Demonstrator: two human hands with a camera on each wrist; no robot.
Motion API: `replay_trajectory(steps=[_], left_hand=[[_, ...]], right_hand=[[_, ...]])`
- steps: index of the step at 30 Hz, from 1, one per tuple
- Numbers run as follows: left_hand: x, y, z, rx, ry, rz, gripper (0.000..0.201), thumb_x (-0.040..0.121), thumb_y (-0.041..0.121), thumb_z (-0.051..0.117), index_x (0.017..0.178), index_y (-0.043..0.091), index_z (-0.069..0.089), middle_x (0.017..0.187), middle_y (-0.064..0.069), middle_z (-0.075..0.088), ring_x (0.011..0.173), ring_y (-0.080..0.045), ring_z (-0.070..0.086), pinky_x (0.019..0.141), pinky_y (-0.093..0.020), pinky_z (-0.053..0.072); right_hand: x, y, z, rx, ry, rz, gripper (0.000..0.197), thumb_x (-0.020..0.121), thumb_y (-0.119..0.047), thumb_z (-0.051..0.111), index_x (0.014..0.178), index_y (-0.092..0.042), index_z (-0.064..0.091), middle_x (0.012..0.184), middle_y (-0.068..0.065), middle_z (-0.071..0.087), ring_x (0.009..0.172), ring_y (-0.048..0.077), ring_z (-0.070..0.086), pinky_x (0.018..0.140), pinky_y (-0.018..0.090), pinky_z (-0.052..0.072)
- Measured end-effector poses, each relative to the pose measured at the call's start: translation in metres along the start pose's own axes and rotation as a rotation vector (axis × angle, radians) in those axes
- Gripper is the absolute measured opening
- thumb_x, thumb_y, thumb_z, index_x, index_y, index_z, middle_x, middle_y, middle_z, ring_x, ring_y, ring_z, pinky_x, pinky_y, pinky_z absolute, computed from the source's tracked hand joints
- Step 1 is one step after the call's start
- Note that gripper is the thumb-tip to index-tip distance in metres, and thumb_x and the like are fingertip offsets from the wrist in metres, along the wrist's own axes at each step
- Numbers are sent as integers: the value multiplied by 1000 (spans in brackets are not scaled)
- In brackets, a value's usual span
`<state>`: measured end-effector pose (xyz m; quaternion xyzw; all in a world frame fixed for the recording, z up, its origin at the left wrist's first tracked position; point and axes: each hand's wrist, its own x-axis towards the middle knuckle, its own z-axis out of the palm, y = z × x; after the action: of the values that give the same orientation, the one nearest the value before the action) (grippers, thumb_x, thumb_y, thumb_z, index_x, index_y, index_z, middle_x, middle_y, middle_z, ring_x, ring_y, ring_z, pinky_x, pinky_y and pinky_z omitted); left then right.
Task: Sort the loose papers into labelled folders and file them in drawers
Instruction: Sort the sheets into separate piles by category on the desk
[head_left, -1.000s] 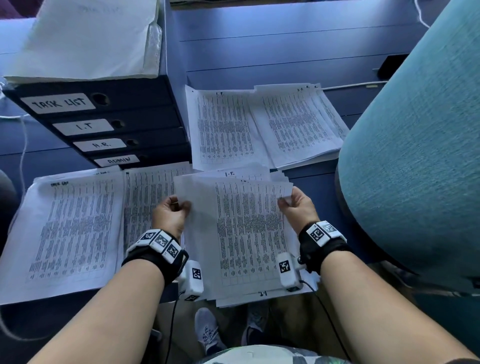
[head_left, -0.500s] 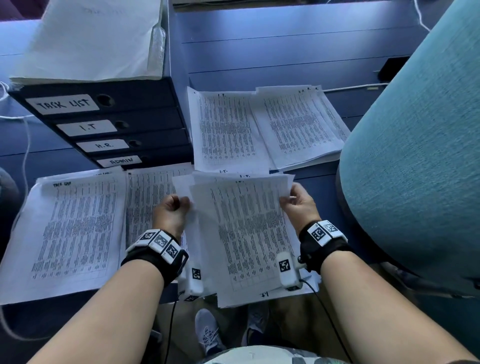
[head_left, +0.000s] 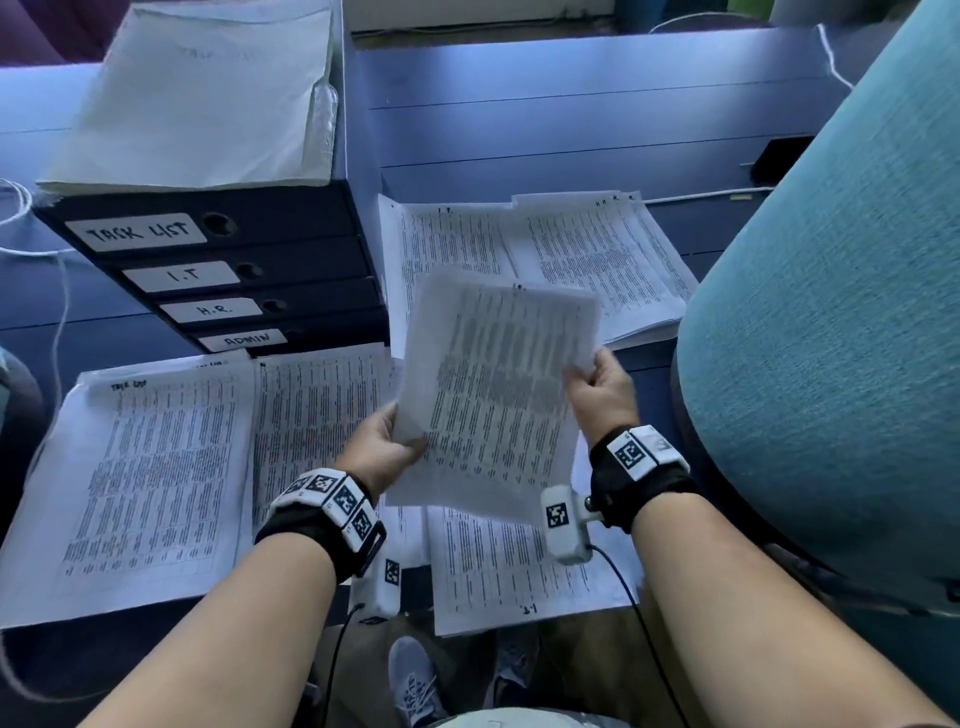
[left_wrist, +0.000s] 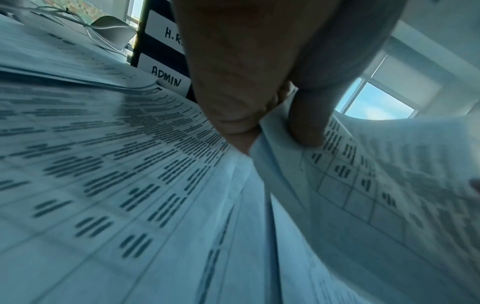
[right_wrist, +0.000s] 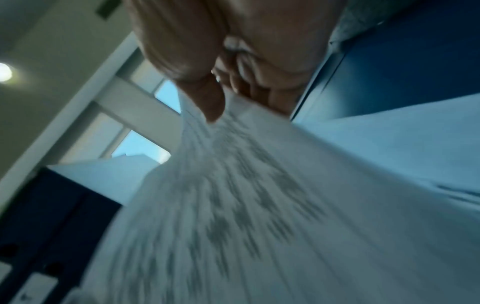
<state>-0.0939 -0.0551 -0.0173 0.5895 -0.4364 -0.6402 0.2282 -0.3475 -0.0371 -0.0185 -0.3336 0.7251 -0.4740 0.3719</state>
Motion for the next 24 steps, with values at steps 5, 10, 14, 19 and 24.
replay_trajectory(steps=[5, 10, 14, 19, 24], left_hand=[[16, 13, -6, 82, 156, 116, 33, 90, 3, 63, 113, 25, 56, 105, -2, 67, 99, -23, 64, 89, -44, 54], [30, 28, -6, 392, 62, 54, 65, 93, 9, 58, 145, 29, 26, 122, -6, 59, 96, -27, 67, 75, -47, 60], [36, 38, 0, 389, 176, 147, 74, 93, 9, 58, 147, 38, 16, 107, -9, 63, 88, -30, 67, 68, -48, 61], [42, 47, 9, 455, 292, 311, 56, 91, 2, 54, 129, 37, 33, 100, 3, 58, 80, -20, 65, 70, -43, 60], [61, 46, 10, 590, 410, 401, 21, 94, 1, 55, 102, 14, 70, 109, -2, 65, 96, -16, 63, 83, -21, 46]], right_hand=[[-17, 14, 9, -189, -345, 160, 22, 90, -11, 60, 110, -18, 55, 110, 2, 65, 95, 15, 65, 83, 35, 57], [-12, 8, 11, -187, -124, 143, 21, 93, -2, 49, 103, -19, 54, 103, 2, 59, 86, 22, 64, 56, 39, 61], [3, -4, 14, -136, -18, 42, 23, 94, -2, 50, 112, -17, 50, 104, 4, 59, 80, 21, 65, 53, 36, 60], [20, -6, 20, -177, 43, 25, 43, 93, -3, 48, 124, -29, 33, 94, -3, 54, 71, 21, 65, 56, 42, 60], [36, 5, 27, -521, 70, -192, 16, 95, -11, 51, 106, -13, 62, 108, 5, 61, 96, 18, 59, 87, 27, 47]])
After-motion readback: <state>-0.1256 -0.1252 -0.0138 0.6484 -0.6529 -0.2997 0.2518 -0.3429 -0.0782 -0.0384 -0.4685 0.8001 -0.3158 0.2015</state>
